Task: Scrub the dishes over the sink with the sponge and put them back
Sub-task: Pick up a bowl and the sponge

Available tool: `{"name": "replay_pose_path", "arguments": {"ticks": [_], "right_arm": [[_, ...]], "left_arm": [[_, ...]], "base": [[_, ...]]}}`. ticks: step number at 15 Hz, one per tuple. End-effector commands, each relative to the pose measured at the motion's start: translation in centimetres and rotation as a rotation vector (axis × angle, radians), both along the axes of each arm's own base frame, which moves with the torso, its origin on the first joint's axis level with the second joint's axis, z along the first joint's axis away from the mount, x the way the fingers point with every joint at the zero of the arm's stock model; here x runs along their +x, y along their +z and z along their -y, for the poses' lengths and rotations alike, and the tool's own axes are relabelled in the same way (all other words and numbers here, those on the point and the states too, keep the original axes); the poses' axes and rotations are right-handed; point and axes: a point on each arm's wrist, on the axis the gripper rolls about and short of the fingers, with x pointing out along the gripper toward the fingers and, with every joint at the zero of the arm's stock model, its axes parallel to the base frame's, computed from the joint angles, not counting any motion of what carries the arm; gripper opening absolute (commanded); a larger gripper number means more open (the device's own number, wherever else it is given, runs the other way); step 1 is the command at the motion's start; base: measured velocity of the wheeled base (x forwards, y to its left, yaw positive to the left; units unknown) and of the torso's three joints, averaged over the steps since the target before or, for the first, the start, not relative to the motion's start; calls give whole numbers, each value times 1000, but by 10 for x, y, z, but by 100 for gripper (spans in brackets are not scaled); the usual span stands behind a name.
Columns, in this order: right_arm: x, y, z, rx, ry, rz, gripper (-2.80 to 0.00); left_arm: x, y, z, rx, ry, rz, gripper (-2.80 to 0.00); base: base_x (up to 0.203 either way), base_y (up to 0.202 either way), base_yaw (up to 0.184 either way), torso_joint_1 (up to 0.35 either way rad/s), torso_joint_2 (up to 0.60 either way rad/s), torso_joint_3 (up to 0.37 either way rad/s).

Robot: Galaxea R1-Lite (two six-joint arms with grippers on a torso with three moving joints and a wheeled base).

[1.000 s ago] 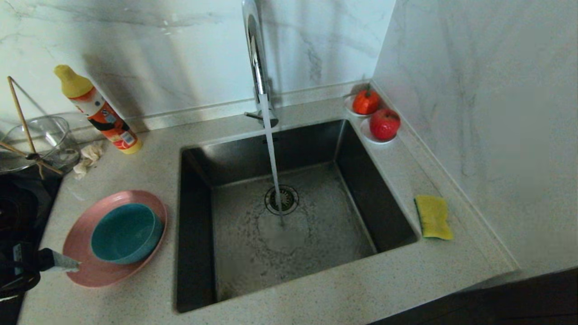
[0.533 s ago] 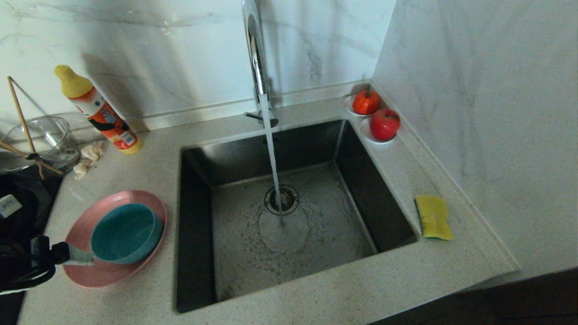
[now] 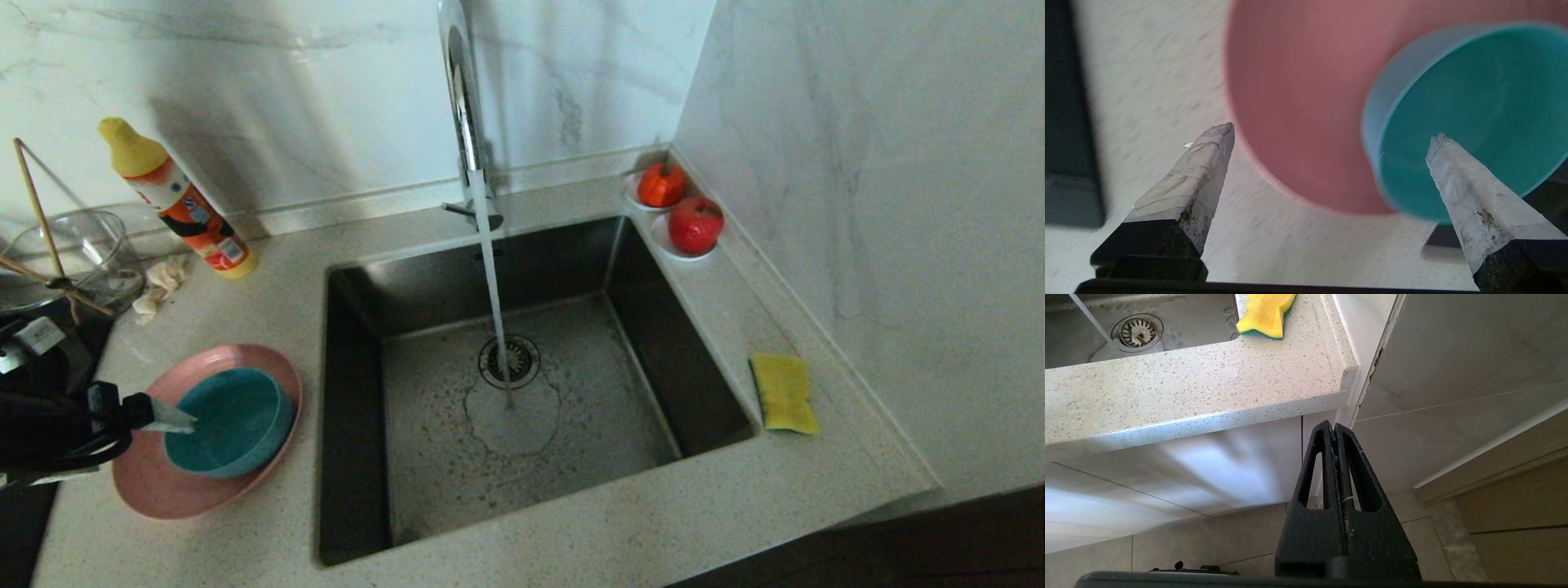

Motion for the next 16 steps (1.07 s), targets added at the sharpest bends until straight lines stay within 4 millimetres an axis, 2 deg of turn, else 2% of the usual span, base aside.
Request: {"name": "replay_pose_path", "arguments": {"ticks": [1, 5, 16], "right_arm": [[0, 0, 0, 0, 0, 0, -280], [0, 0, 0, 0, 0, 0, -280], [0, 0, 0, 0, 0, 0, -280]], "left_arm": [[16, -6, 2, -26, -14, -25, 0], [30, -3, 6, -51, -10, -14, 0], [55, -5, -2, 17, -7, -7, 0]], "base": [[0, 0, 0, 0, 0, 0], [0, 0, 0, 0, 0, 0], [0, 0, 0, 0, 0, 0]]}}
